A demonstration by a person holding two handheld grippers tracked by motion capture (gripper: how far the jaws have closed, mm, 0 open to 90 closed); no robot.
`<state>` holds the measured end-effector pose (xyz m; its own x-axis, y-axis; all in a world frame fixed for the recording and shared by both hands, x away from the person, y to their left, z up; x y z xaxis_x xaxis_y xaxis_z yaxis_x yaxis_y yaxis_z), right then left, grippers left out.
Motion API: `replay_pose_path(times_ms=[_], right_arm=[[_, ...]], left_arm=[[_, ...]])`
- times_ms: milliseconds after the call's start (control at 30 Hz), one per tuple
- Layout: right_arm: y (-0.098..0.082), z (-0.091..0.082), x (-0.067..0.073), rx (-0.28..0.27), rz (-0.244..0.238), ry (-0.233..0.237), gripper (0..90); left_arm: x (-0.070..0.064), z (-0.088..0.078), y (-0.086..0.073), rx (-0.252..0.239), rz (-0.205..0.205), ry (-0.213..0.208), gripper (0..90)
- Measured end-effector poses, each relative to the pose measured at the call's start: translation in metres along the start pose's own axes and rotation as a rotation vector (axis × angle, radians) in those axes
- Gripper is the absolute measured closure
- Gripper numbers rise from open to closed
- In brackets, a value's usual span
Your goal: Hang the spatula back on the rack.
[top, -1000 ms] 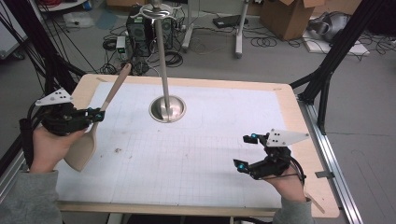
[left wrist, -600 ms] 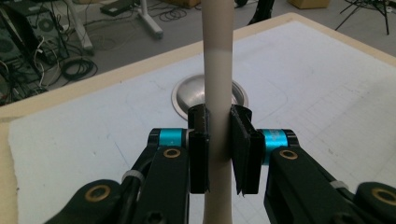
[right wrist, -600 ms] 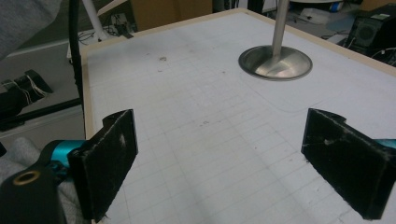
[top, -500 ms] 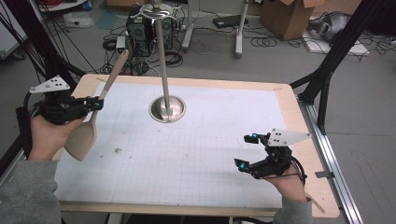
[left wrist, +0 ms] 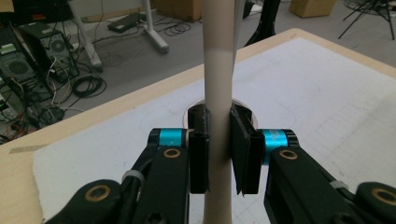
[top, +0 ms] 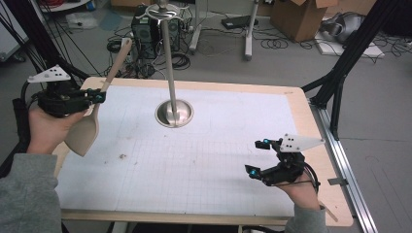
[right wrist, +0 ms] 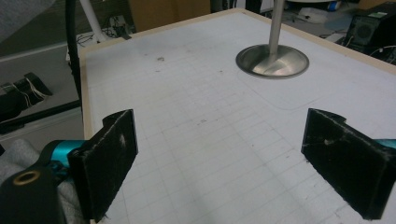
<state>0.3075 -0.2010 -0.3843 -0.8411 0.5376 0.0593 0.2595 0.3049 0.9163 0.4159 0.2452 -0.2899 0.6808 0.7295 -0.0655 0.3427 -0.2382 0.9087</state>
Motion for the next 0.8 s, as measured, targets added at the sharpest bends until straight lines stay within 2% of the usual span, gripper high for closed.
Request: replay_pose_path(times_ms=[167,500,800], right_arm=[[-0.001,0.001,0.0,0.005,0.002,0.001,9.6],[-0.003,-0.001,-0.002,0.006,0.01,-0.003,9.6],[-0.005,-0.004,-0.004,0.002,0.015,-0.007,9.6]], left_arm=[[-0.002,0.002,0.011,-0.014,0.012,-0.009,78.1],[-0.002,0.008,0.025,-0.039,0.0,-0.018,78.1],[0.001,0.002,0.039,-0.074,-0.004,-0.036,78.1]])
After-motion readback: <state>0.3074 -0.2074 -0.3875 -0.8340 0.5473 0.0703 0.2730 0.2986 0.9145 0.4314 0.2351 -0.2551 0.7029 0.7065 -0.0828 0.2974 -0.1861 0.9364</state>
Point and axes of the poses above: each handheld gripper's, and its own axes: z roughly forward along the jaws, y roughly out of its top, x roughly to its left, the point moved 9 cm from there along z, roughly forward along the jaws, and after that the axes turned 5 degrees about -y, right-handed, at the moved point
